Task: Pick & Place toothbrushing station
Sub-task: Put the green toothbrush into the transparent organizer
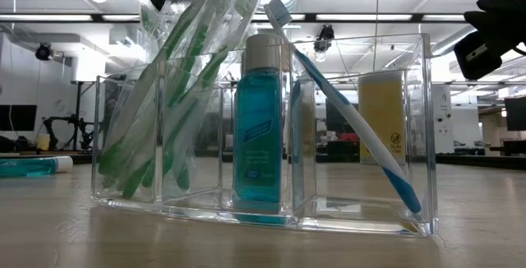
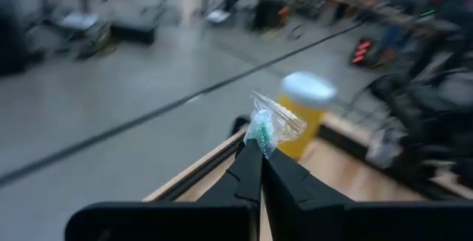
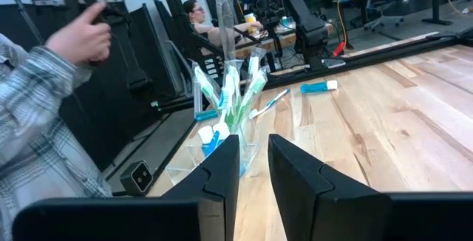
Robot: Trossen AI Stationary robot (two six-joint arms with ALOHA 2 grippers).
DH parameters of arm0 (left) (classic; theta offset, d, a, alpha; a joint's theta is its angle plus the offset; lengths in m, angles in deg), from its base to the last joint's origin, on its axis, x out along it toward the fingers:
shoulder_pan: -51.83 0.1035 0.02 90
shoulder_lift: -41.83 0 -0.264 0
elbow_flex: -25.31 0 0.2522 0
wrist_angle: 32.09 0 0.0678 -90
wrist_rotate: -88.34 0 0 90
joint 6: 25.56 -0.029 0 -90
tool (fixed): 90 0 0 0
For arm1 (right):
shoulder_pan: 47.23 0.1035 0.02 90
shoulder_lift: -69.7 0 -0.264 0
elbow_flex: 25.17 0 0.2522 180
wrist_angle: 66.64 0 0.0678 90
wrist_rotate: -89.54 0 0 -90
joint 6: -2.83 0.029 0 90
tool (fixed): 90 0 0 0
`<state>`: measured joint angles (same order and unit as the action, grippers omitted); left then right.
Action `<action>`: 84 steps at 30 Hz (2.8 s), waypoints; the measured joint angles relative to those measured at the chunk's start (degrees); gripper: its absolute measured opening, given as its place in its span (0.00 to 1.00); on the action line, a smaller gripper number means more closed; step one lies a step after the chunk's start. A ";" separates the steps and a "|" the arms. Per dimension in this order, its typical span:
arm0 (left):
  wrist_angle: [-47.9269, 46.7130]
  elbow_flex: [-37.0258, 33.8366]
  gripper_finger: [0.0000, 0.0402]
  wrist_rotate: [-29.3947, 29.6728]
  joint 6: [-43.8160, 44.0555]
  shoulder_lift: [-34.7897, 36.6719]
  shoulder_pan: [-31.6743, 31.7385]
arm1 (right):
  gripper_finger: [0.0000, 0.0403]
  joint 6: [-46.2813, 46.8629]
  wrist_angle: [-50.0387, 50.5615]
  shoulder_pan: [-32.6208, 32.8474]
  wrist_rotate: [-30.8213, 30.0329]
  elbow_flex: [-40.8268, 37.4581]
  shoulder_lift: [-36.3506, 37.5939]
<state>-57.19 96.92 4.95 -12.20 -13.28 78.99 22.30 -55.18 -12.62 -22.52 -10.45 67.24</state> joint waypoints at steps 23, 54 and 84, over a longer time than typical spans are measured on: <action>11.83 -0.02 0.02 15.86 -8.46 1.16 -36.85 | 0.19 0.00 0.00 0.00 0.00 0.00 0.00; 55.36 -13.76 0.01 15.79 -10.83 -11.99 -63.02 | 0.19 0.00 0.00 0.00 0.00 0.00 0.00; 58.04 -14.05 0.02 21.47 2.39 -27.70 -63.06 | 0.19 0.00 0.00 0.00 0.00 0.00 0.00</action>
<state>0.86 82.86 26.41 -9.80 -40.98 15.93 22.30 -55.18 -12.62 -22.52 -10.45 67.24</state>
